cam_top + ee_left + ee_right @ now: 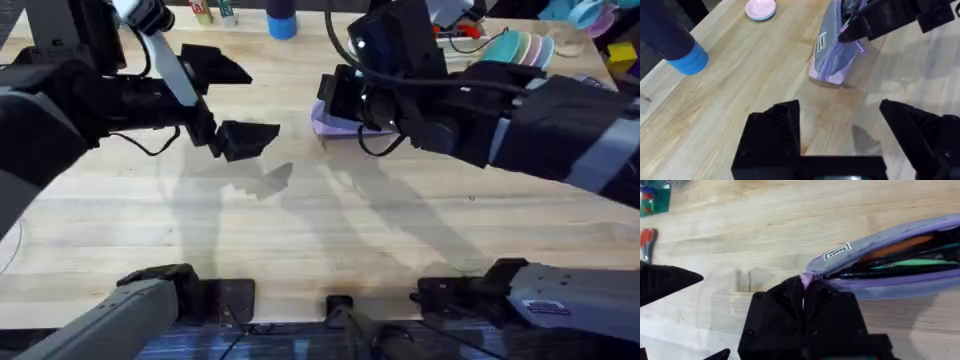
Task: Unzip the bag, pick up the pens from the table one at a time and place them inside, then zip the bag closed.
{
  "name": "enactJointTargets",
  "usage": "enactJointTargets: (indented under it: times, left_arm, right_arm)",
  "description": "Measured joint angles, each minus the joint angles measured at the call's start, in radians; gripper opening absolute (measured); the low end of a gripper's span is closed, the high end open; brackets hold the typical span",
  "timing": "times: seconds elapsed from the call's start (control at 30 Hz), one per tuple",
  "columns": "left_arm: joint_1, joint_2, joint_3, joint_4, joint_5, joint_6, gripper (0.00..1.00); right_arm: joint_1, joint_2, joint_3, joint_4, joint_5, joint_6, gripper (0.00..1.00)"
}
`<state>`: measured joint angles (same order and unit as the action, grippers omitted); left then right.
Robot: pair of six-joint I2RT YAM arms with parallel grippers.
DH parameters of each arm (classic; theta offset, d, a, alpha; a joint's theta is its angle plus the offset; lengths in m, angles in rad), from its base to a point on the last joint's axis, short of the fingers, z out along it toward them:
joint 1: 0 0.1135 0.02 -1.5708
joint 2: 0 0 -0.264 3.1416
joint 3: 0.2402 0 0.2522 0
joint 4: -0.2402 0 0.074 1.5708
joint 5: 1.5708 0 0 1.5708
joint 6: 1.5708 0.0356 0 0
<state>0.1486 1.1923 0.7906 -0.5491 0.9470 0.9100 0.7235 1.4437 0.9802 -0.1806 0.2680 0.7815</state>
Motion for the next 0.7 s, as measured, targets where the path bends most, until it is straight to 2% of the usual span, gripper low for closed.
enactJointTargets:
  times: [0.47, 0.7]
  left_arm:
    - [0.000, 0.009, 0.000, 0.029, 0.008, 0.000, 0.994]
    - [0.000, 0.170, 0.000, 0.141, 0.079, 0.002, 0.993]
  right_arm:
    - [0.000, 0.000, 0.000, 0.000, 0.000, 0.000, 0.031]
    - [0.000, 0.000, 0.000, 0.000, 0.000, 0.000, 0.031]
